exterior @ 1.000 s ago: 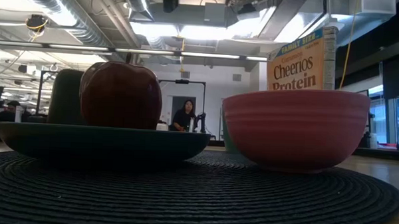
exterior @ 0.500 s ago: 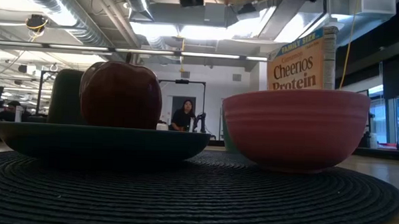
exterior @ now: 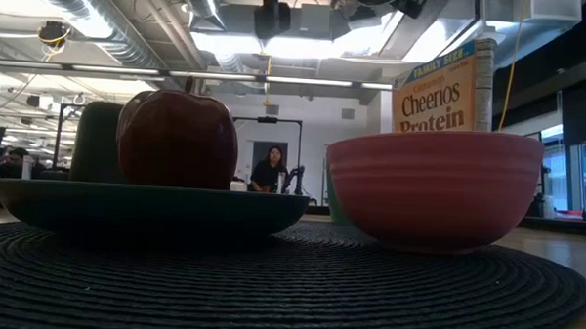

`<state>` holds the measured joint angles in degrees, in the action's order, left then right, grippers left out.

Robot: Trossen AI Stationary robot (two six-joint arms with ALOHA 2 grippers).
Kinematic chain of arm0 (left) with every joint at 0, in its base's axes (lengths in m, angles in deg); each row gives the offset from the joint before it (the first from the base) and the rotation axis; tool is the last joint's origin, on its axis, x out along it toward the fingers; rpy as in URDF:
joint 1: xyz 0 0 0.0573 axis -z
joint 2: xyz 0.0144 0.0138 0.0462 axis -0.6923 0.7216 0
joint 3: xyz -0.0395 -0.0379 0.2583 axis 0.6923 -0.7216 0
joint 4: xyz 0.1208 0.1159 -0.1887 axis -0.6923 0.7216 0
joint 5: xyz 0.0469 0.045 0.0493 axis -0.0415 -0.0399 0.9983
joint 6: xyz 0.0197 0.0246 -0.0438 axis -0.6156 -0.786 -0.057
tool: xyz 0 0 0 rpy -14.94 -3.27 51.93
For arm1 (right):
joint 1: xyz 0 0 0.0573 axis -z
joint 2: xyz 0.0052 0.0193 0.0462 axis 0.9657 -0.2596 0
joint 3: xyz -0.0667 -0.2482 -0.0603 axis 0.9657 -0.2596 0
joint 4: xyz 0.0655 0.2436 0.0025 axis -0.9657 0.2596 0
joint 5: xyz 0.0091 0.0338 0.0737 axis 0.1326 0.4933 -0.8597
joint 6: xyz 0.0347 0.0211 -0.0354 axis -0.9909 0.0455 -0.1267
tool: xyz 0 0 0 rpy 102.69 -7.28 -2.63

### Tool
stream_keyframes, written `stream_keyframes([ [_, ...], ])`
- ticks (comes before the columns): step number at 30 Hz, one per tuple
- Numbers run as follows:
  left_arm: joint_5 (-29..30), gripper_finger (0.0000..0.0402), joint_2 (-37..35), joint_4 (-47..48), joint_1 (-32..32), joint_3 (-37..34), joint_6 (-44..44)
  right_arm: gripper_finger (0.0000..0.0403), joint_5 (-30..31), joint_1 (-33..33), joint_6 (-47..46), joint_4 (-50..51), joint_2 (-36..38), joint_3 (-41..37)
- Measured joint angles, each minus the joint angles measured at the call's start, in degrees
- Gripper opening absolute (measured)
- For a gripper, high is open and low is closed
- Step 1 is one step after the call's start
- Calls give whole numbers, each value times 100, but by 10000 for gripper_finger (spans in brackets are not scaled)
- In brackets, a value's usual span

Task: Arrange a breakfast setting
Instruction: Put the yellow spoon to the left side of the green plate on the placemat

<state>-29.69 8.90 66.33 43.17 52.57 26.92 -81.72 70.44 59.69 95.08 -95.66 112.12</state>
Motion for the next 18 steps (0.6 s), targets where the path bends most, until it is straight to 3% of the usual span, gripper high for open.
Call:
stream_keyframes([
  [18, 461, 73, 9, 573, -24, 0, -299, 0, 259, 15, 312, -463, -31, 0],
])
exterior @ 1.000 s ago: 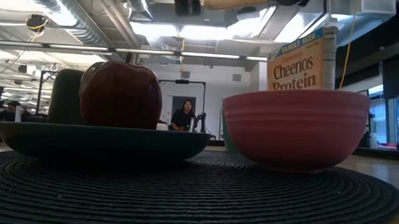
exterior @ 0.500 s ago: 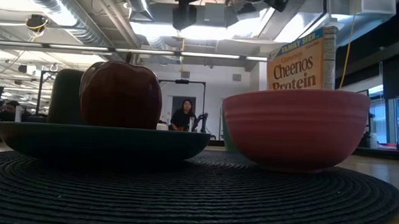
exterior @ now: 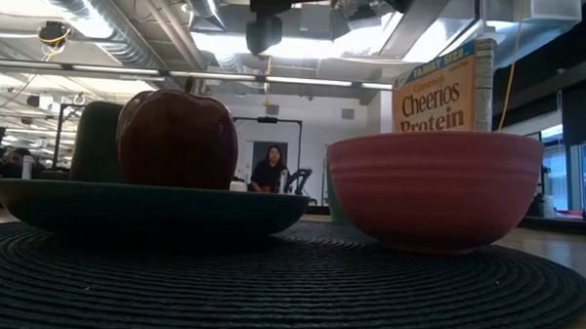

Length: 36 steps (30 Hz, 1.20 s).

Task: Arrange a breakfast setting
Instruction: Put the yellow spoon to the left side of the green plate on the placemat

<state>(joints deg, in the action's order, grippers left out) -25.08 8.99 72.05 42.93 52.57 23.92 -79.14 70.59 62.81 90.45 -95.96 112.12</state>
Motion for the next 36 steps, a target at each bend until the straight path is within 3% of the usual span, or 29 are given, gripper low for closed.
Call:
stream_keyframes([
  [5, 52, 70, -1, 40, -11, 0, 1, 0, 32, 0, 1, -29, 0, 0],
  [12, 36, 10, 1, 60, -64, 0, 38, 0, 25, 4, -5, -39, 0, 0],
  [16, 116, 3, 2, 60, -101, 0, 194, 11, 212, 4, -181, -49, 0, 2],
  [22, 856, 2, -350, 351, -110, 0, 328, 84, 1143, 0, -603, -42, 76, 3],
  [26, 1761, 1, -867, 1532, 27, 0, 475, 143, 1733, 0, -1073, 55, 237, 4],
  [30, 2909, 1, -1685, 2379, 453, -526, 1473, 182, 2019, -13, -1388, 174, 431, 4],
  [36, 3897, 1, -2939, 2348, 1391, -2472, 4262, 193, 2102, -13, -1526, 139, 557, 4],
])
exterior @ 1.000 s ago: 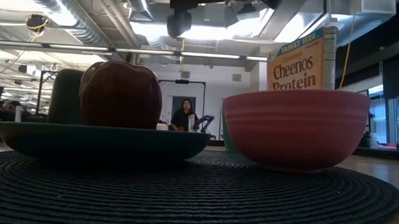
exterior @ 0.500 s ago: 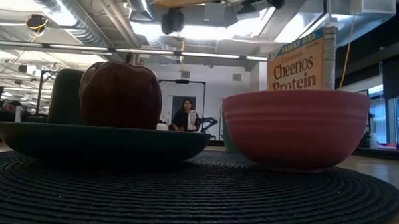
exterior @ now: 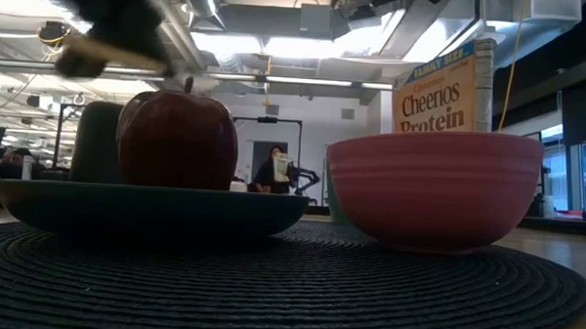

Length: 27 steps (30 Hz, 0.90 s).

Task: Arrange a breakfast setting
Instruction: Put the yellow spoon to the left side of the green plate on the placemat

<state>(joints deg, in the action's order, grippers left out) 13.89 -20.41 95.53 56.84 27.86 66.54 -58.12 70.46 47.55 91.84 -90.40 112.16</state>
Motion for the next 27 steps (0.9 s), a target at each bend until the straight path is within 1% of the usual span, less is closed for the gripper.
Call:
stream_keyframes([
  [1, 125, 0, -125, -135, 167, -307, 378, 191, -1, 0, 6, 8, 1, 0],
  [4, 422, 0, -288, -417, 598, -1036, 1035, 185, 13, 0, 16, -33, 12, 0],
  [8, 700, 0, -251, -791, 985, -1752, 1548, 182, 99, 2, 105, -36, 12, 0],
  [12, 897, 0, -142, -1271, 1195, -2286, 1986, 182, 103, 2, 107, -33, 12, 0],
  [15, 913, 0, -27, -1521, 1232, -2492, 2085, 182, 105, 2, 107, -30, 9, 0],
  [20, 894, 0, 356, -1907, 1232, -2523, 2051, 182, 254, 2, 109, -26, 9, 0],
  [24, 826, 0, 813, -2334, 1232, -2523, 2089, 182, 271, 2, 109, -26, 9, 0],
  [27, 819, 0, 1177, -2878, 1232, -2523, 2202, 182, 269, 2, 109, -26, 9, 0],
])
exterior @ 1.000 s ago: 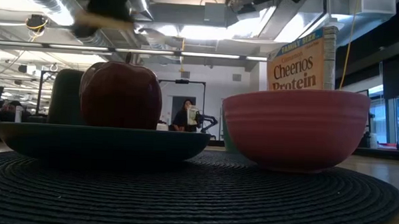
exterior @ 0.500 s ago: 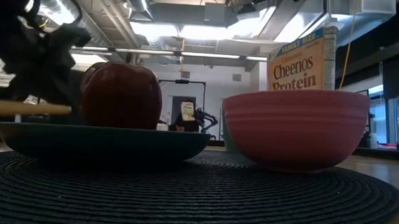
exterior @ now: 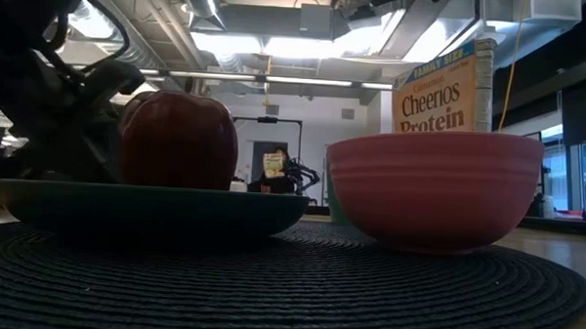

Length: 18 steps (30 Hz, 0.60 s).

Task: Arrange a breakfast setting
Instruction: Put the yellow spoon to the left side of the green plate on the placemat

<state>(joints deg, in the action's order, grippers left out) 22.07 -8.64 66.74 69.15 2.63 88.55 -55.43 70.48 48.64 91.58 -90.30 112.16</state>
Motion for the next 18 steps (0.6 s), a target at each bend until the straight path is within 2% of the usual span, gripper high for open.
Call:
stream_keyframes([
  [5, -97, 0, 531, -744, 55, 10, 126, 182, -4, 0, -2, 38, 0, 0],
  [18, -24, 0, 1279, -746, 170, 719, 196, 182, -24, 2, 59, 49, -2, 0],
])
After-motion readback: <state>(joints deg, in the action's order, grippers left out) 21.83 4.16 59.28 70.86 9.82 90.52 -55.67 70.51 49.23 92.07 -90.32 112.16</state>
